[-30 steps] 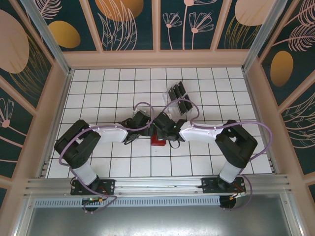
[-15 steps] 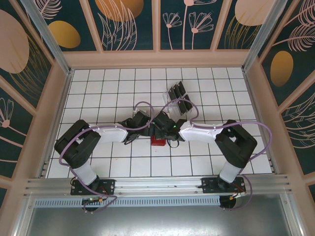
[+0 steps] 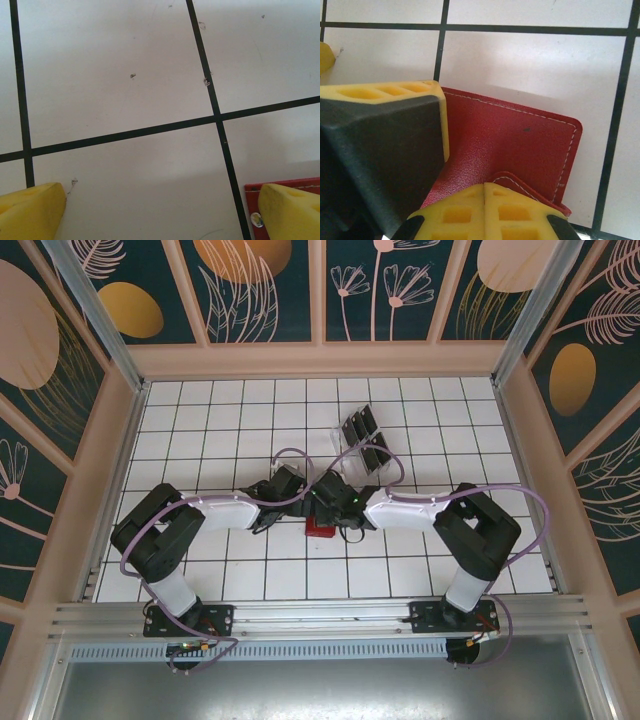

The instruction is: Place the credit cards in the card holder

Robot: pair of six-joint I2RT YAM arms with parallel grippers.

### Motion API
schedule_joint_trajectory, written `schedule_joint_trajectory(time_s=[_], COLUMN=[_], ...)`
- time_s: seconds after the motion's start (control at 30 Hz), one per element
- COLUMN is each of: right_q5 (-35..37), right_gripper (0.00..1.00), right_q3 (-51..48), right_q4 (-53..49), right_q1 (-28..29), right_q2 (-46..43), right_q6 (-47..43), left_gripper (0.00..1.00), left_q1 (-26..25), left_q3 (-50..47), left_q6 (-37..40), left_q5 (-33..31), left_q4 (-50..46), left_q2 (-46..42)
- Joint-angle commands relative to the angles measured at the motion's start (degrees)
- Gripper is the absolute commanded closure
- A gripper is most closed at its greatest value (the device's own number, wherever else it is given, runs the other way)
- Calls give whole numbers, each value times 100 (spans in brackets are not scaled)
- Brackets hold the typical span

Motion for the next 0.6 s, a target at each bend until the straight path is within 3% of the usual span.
schedule_joint_trajectory(time_s=[0.0,0.57], right_q5=[-52,-318], right_gripper=[100,100], right_q3=[-124,-1139], right_q4=[113,573], right_q1=[-41,-296], right_q2=[74,-133], right_q6=[125,623], left_gripper=[1,2], left_q1=[13,18], left_q3=[-120,-155], left_q6=[7,-6], left_q5=[110,107], left_q4=[-184,-193], left_q2=[257,228])
